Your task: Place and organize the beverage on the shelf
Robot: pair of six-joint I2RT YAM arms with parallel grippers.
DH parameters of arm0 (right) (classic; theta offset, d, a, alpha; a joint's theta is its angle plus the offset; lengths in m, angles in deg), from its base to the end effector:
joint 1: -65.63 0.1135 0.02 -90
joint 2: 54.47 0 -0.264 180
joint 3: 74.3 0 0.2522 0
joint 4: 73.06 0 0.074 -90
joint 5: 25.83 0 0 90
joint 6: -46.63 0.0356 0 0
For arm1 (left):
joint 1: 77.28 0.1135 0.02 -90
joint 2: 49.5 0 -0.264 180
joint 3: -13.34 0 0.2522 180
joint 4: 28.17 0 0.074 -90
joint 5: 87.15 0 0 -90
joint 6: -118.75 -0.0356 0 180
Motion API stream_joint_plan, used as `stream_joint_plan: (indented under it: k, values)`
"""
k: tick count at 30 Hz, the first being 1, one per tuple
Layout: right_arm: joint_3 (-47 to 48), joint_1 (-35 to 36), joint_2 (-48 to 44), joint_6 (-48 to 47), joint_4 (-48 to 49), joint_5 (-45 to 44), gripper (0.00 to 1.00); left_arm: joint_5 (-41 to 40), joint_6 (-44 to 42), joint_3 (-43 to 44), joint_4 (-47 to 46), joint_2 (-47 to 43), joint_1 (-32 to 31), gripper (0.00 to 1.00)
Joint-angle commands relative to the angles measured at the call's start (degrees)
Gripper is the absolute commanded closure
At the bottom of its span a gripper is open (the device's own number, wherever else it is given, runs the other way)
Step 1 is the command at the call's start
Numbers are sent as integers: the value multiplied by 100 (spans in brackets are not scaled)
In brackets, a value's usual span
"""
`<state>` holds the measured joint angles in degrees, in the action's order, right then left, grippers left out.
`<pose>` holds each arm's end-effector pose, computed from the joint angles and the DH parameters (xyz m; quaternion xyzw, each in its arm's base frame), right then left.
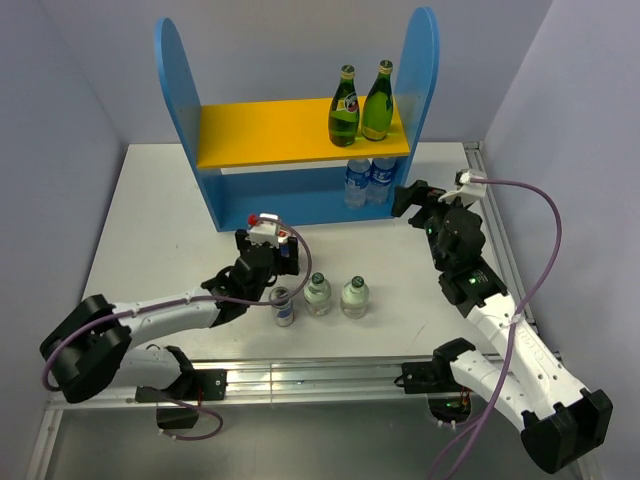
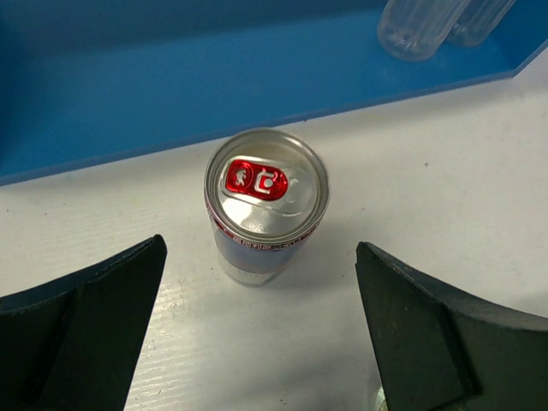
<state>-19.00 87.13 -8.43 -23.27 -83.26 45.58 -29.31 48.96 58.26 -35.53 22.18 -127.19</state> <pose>0.1841 0.0603 0.3423 0.1047 0.7049 0.1381 0.6879 0.1822 -0.1870 0.2160 0.0463 0.7990 -0.1339 0.5844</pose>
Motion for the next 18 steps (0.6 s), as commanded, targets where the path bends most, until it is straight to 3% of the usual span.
stream_joint_plan:
  k: [1,8,14,17,18]
  values:
    - [-41,21,-52,3,5,-75,0,87,185,154,-568,267,78,1]
    - [-120,21,-8,3,67,-66,0,254,230,145,-1218,873,429,5]
    - [-111,21,63,-15,76,-66,0,640,124,338,-1684,1453,745,22]
    - [-129,21,80,-15,93,-75,0,711,54,558,-1658,1656,781,48]
    - [-137,21,80,-23,93,-83,0,703,54,619,-1623,1665,781,64]
